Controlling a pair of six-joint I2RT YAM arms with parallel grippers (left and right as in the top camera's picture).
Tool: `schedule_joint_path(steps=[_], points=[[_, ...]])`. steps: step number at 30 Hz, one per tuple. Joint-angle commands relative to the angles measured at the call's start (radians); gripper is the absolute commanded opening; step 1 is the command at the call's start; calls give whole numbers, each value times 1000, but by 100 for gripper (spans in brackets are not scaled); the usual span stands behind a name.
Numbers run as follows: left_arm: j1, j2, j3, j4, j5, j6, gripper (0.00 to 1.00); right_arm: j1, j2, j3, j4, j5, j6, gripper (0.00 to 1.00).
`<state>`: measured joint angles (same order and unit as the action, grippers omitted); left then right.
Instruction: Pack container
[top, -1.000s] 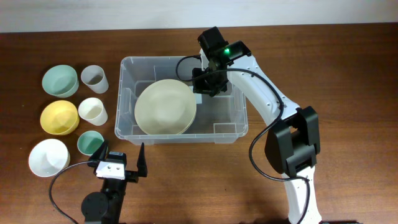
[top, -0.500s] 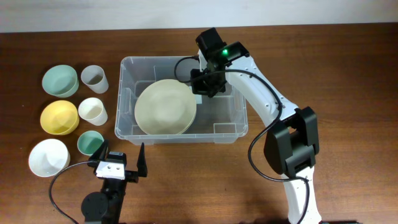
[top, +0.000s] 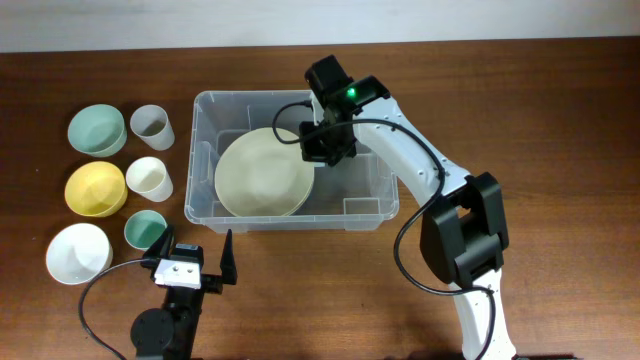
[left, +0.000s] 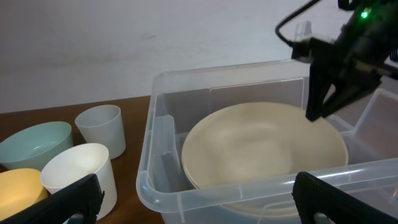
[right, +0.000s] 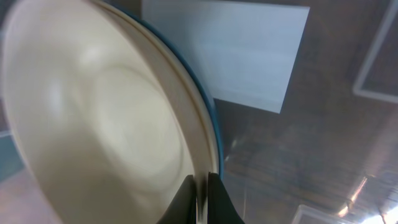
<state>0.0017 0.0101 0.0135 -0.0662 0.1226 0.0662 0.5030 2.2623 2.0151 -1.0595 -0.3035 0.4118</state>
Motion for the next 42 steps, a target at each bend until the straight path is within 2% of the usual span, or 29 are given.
schedule_joint_path(steps=[1, 9, 12, 16, 18, 19, 20, 21, 23, 24, 31, 37, 42], points=[[6, -4, -5, -3, 0, -6, 100, 8, 22, -29, 12, 10, -3, 4], [6, -4, -5, -2, 0, -6, 100, -5, 22, 28, 1, 25, -3, 4], [6, -4, -5, -3, 0, -6, 100, -8, 21, 140, -85, 92, -4, 4], [6, -4, -5, -3, 0, -6, 100, -13, 21, 409, -270, 196, -26, 6], [6, -4, -5, -3, 0, -6, 100, -23, 21, 552, -371, 261, -45, 16], [6, -4, -5, -3, 0, -6, 100, -31, 20, 623, -425, 308, -45, 34], [6, -4, -5, -3, 0, -6, 100, -40, 20, 690, -475, 355, -45, 63], [6, -4, -5, -3, 0, -6, 100, -63, 20, 806, -563, 433, -37, 99], [6, -4, -5, -3, 0, -6, 100, -116, 11, 953, -639, 456, -68, 99], [6, -4, -5, -3, 0, -6, 100, -143, -10, 967, -639, 446, -59, 99], [6, -4, -5, -2, 0, -6, 100, -330, -82, 935, -639, 446, -105, 99], [6, -4, -5, -3, 0, -6, 100, -558, -81, 756, -639, 386, -105, 99], [6, -4, -5, -3, 0, -6, 100, -662, -81, 577, -639, 314, -105, 99]])
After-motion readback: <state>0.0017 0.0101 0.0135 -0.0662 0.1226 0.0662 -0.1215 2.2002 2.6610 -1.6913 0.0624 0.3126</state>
